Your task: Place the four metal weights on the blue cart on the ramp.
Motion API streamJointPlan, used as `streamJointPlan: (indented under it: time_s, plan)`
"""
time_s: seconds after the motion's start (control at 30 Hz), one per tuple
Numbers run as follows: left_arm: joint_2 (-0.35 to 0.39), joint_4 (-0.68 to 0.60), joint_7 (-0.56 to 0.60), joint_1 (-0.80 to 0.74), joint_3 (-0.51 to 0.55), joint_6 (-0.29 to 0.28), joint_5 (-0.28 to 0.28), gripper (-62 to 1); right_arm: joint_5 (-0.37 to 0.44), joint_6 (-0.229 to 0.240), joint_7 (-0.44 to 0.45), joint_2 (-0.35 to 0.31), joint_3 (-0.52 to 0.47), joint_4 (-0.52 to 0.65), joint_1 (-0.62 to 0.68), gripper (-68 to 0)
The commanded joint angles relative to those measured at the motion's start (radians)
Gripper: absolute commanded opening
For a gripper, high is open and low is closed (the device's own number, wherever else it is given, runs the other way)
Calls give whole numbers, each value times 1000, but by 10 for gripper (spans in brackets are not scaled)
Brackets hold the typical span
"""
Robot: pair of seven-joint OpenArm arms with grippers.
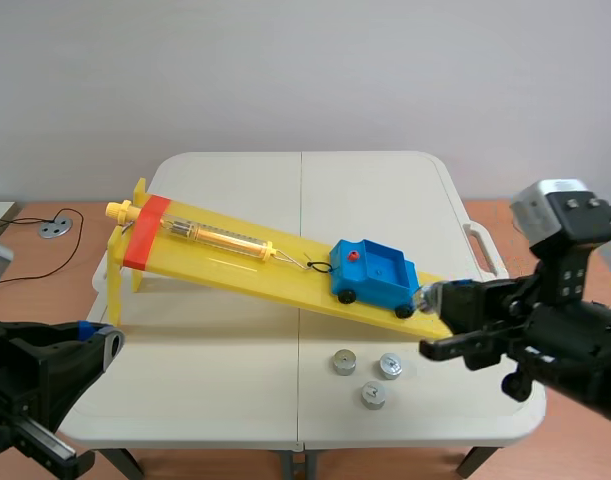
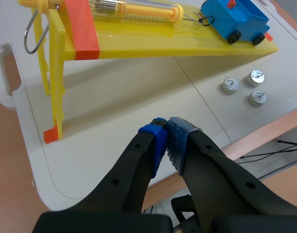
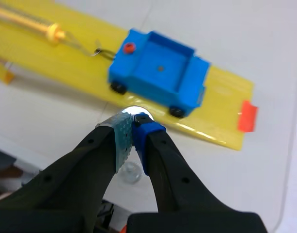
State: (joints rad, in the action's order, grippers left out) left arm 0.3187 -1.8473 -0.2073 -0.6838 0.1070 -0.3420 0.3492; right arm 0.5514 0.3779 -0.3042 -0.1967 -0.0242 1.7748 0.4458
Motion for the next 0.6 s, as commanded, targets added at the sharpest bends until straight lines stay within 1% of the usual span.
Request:
streamJointPlan:
  time_s: [0.0, 0.23, 0.57]
  plan:
    - [-8, -62, 102, 6, 13, -20, 74, -558, 86, 16, 99, 13, -21, 90, -84, -669]
    - [-8, -62, 102, 5, 13, -20, 74, -558, 89, 15, 63, 79, -34, 60, -214, -669]
    - [-8, -62, 102, 5, 13, -20, 74, -558, 89, 15, 55, 139, -34, -111, -377, -669]
